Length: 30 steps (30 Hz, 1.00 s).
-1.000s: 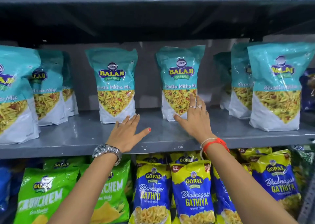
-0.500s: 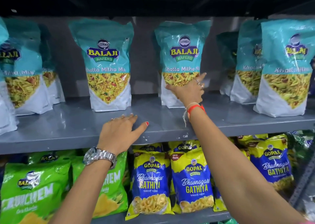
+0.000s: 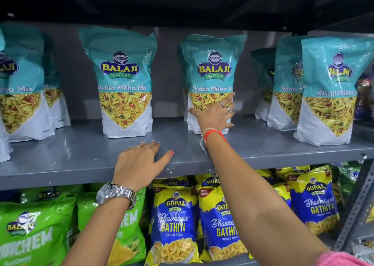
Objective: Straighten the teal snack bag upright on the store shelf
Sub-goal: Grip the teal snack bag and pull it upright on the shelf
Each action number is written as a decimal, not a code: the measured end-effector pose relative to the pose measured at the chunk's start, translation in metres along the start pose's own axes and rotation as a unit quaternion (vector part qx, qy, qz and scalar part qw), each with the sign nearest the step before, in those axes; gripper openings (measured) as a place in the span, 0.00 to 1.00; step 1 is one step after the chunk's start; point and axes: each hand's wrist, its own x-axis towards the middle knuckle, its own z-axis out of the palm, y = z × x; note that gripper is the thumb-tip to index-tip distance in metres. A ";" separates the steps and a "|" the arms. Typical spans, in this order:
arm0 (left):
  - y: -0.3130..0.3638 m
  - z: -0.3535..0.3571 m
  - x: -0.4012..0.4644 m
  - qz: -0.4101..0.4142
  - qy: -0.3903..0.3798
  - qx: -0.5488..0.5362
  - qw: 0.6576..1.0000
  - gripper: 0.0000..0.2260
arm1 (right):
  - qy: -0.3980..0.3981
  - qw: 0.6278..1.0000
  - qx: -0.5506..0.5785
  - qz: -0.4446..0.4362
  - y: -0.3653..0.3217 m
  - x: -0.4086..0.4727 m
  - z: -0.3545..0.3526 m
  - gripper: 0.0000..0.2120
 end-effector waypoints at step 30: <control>0.003 -0.004 -0.002 -0.017 -0.018 -0.003 1.000 0.26 | -0.015 0.999 0.022 -0.040 0.016 -0.039 -0.074 0.62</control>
